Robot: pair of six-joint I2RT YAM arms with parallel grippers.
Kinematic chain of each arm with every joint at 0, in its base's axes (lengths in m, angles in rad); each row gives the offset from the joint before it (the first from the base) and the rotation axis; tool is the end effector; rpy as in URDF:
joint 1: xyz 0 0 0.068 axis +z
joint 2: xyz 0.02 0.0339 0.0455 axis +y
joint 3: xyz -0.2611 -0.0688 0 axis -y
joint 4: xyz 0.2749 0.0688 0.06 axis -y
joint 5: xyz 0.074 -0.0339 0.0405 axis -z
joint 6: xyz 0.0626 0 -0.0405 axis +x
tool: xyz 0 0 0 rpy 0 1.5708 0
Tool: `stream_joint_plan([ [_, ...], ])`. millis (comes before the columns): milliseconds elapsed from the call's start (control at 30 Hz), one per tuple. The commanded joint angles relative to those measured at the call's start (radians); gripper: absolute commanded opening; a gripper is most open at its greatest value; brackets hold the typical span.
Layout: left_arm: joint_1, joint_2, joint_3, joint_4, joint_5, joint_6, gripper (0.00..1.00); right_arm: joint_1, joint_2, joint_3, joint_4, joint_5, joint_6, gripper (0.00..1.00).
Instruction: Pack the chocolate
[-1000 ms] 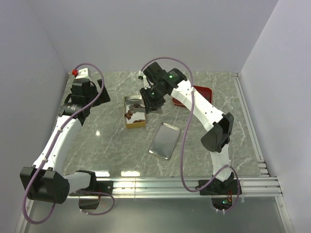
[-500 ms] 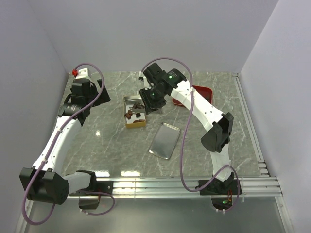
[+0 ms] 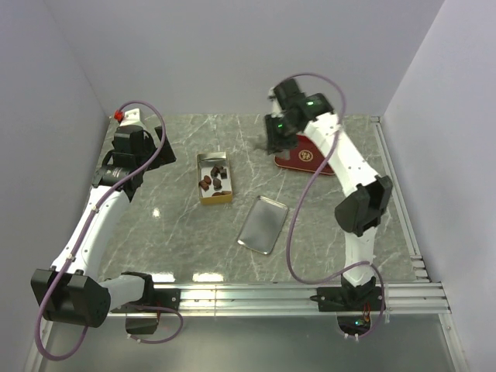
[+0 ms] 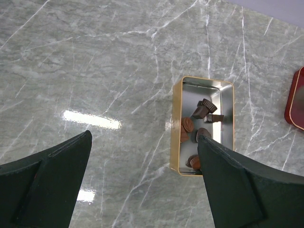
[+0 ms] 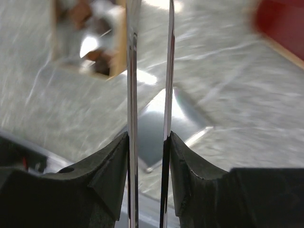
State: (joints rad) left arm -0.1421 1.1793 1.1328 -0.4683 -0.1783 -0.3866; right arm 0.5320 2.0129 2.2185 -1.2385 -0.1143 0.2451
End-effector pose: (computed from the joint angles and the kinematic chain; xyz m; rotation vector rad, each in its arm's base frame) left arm 0.3142 -0.0337 0.3352 -0.3607 2.0480 -0.1373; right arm 0.3914 0.2387 0.3474 -0.4211 2.6222 0.4179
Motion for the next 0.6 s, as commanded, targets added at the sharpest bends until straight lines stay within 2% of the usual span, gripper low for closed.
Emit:
stream_joint_plan([
  [0, -0.005, -0.015, 0.01, 0.028, -0.004, 0.0, 1.0, -0.142, -0.124, -0.035, 0.03, 0.097, 0.008, 0.43],
  [267, -0.007, -0.023, -0.001, 0.03, -0.013, 0.003, 0.99, -0.323, -0.198, -0.246, 0.065, 0.18, 0.006, 0.42],
  [567, -0.005, -0.021, -0.011, 0.031, -0.006, -0.001, 0.99, -0.406, -0.253, -0.384, 0.1, 0.226, -0.016, 0.42],
])
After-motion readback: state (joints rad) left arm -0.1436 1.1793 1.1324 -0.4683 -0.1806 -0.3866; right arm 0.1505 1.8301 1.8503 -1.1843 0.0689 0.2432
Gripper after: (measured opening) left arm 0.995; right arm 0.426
